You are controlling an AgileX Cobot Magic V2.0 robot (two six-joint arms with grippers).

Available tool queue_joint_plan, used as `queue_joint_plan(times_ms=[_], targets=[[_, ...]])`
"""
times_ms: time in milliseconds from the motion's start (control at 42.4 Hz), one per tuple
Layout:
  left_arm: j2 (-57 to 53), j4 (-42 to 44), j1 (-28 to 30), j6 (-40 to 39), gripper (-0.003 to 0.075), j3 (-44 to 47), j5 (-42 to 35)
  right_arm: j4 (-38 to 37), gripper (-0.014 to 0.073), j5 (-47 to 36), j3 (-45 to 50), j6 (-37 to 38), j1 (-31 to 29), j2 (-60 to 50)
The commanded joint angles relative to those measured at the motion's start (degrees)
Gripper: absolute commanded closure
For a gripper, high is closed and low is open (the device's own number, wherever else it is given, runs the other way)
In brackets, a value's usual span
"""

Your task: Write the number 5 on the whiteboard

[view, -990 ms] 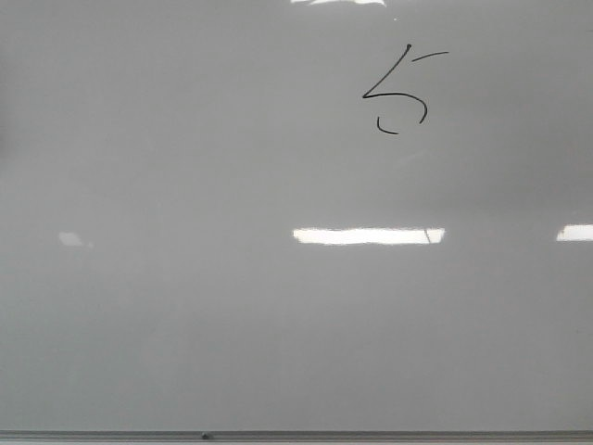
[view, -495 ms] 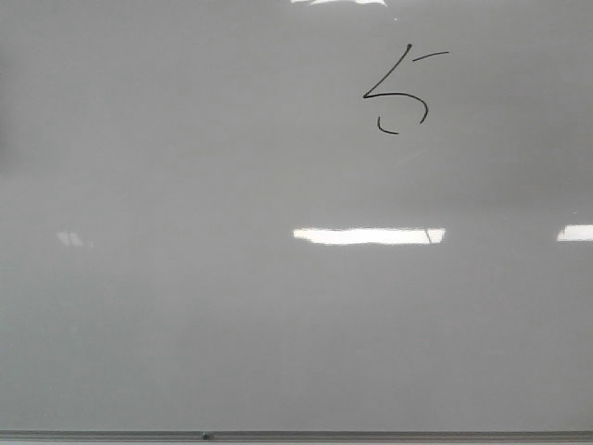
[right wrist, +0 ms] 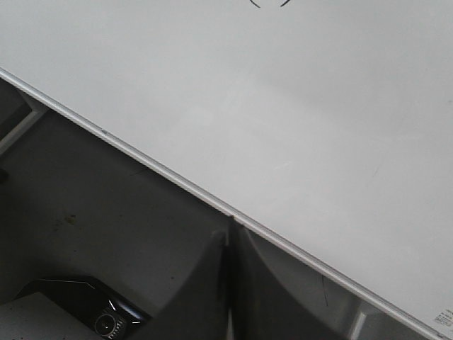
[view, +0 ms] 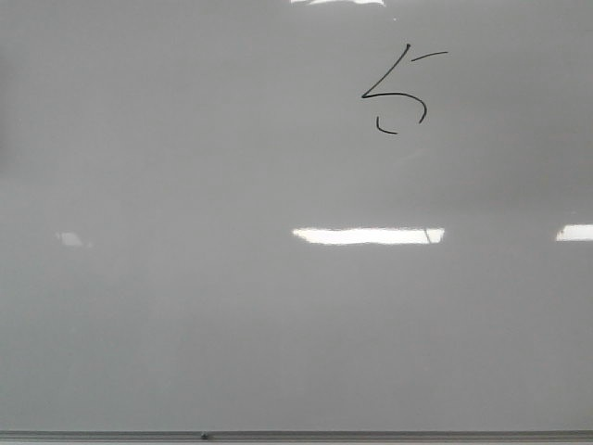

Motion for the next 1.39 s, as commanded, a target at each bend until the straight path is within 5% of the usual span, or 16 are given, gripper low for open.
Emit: queue_joint_plan(times_ms=[0, 283, 495, 1366], targets=[[-3.17, 1.77, 2.03, 0.08, 0.0741, 4.84, -12.86, -1.82, 0.0663, -3.43, -1.70, 0.12, -0.40, 0.16], [-21.72, -4.67, 12.22, 0.08, 0.0741, 30.37, -34.37, -1.82, 0.0663, -3.43, -1.70, 0.12, -0.40, 0.16], [-33.07, -9.12, 16.70, 0.08, 0.0741, 40.36, -36.00, -1.82, 0.0663, -3.43, -1.70, 0.12, -0.40, 0.16], [-33.75, -9.12, 16.70, 0.08, 0.0741, 41.55, -39.30, -1.82, 0.0663, -3.17, -1.70, 0.12, -0.40, 0.16]])
